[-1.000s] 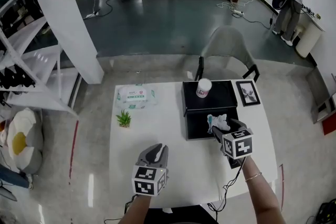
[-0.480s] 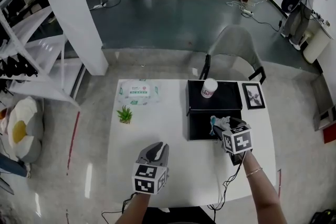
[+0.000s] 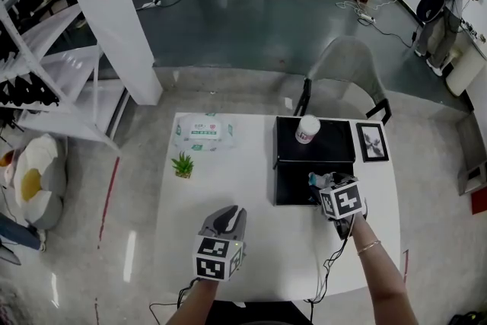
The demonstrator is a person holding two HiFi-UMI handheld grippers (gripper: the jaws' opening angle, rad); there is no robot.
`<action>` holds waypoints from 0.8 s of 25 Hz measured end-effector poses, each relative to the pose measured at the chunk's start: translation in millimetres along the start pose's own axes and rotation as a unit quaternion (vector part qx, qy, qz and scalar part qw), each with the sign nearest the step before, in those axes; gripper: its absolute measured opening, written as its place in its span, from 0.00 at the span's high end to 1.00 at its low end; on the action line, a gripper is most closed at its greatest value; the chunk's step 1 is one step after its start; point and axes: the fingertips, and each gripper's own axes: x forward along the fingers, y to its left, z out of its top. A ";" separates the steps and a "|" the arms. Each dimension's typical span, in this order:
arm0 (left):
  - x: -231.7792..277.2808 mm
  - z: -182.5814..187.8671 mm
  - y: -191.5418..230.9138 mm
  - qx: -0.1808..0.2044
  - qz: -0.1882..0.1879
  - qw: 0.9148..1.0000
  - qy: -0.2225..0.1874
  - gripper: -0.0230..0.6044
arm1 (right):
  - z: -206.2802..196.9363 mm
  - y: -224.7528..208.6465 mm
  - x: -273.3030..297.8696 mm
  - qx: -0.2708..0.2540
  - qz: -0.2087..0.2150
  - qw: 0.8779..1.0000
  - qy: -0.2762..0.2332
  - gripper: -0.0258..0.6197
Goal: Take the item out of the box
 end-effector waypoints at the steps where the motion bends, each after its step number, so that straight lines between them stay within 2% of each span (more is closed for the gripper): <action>1: 0.4 -0.1 0.0 0.000 0.001 1.000 0.001 0.90 | -1.1 -0.4 0.8 -0.003 -0.002 1.000 0.009 0.45; 10: 5.8 1.0 -1.8 -0.002 0.000 1.000 0.003 0.91 | -8.8 0.5 7.5 -0.046 -0.026 0.996 0.066 0.49; 20: 4.8 4.4 -0.1 0.000 -0.003 1.000 0.002 0.90 | -12.3 0.7 11.1 -0.064 -0.041 0.994 0.082 0.62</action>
